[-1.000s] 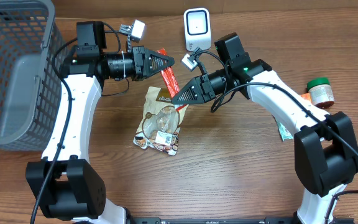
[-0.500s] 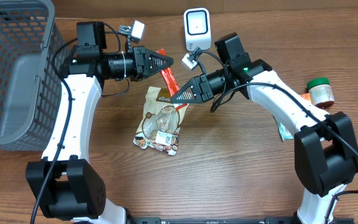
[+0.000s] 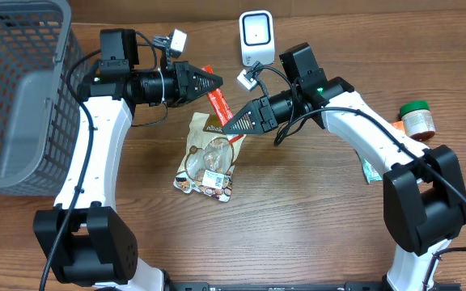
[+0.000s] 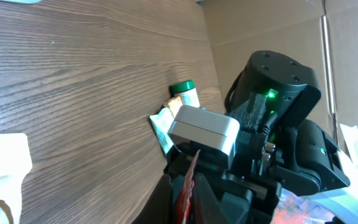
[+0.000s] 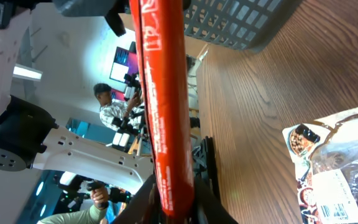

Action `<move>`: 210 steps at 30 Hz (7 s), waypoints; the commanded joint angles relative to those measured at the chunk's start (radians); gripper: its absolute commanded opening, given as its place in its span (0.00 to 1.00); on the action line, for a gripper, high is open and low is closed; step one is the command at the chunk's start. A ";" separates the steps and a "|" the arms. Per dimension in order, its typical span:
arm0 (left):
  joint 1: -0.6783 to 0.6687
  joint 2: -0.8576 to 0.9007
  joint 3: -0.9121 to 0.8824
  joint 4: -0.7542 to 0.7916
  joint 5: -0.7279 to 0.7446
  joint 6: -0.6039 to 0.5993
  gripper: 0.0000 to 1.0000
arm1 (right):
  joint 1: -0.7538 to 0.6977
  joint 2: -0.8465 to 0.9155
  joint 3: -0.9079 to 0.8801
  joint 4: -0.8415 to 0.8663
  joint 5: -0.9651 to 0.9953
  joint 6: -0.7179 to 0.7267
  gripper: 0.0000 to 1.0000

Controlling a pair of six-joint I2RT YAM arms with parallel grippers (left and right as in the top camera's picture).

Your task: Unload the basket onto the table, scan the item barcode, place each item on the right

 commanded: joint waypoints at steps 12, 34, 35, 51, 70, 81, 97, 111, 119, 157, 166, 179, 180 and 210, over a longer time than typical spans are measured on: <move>0.019 0.008 -0.003 -0.003 -0.014 -0.002 0.04 | -0.002 -0.025 0.008 -0.012 0.027 -0.003 0.17; 0.050 0.008 -0.003 -0.005 -0.113 0.024 0.87 | -0.002 -0.025 0.008 -0.107 0.116 -0.168 0.04; 0.058 0.008 -0.003 0.000 -0.121 0.024 0.89 | -0.002 -0.025 0.008 -0.130 0.139 -0.208 0.04; 0.183 0.008 -0.003 0.027 -0.621 0.024 1.00 | -0.002 -0.025 0.212 -0.437 0.792 -0.436 0.04; 0.181 0.008 -0.003 0.019 -0.830 0.024 1.00 | 0.013 -0.025 0.266 -0.132 1.534 -0.821 0.04; 0.181 0.008 -0.003 0.019 -0.830 0.024 1.00 | 0.023 0.053 0.266 0.236 1.818 -1.142 0.03; 0.181 0.008 -0.003 0.019 -0.830 0.024 1.00 | 0.026 0.437 0.265 0.695 2.033 -1.188 0.04; 0.181 0.008 -0.003 0.019 -0.830 0.024 1.00 | 0.017 0.471 0.265 0.666 2.069 -1.185 0.04; 0.181 0.008 -0.003 0.019 -0.830 0.024 1.00 | 0.017 0.471 0.265 0.661 2.069 -1.185 0.03; 0.181 0.008 -0.003 0.019 -0.830 0.024 1.00 | 0.074 0.328 0.265 0.780 2.176 -1.038 0.03; 0.181 0.008 -0.003 0.019 -0.830 0.024 1.00 | 0.103 0.017 0.265 0.315 2.103 -0.589 0.03; 0.181 0.008 -0.003 0.019 -0.830 0.024 1.00 | -0.043 -0.274 0.265 -0.639 1.614 -0.057 0.04; 0.181 0.008 -0.003 0.019 -0.830 0.024 1.00 | -0.066 -0.273 0.263 -0.711 1.560 -0.058 0.04; 0.181 0.008 -0.003 0.019 -0.830 0.024 1.00 | -0.298 -0.268 -0.266 -0.686 1.601 -0.062 0.04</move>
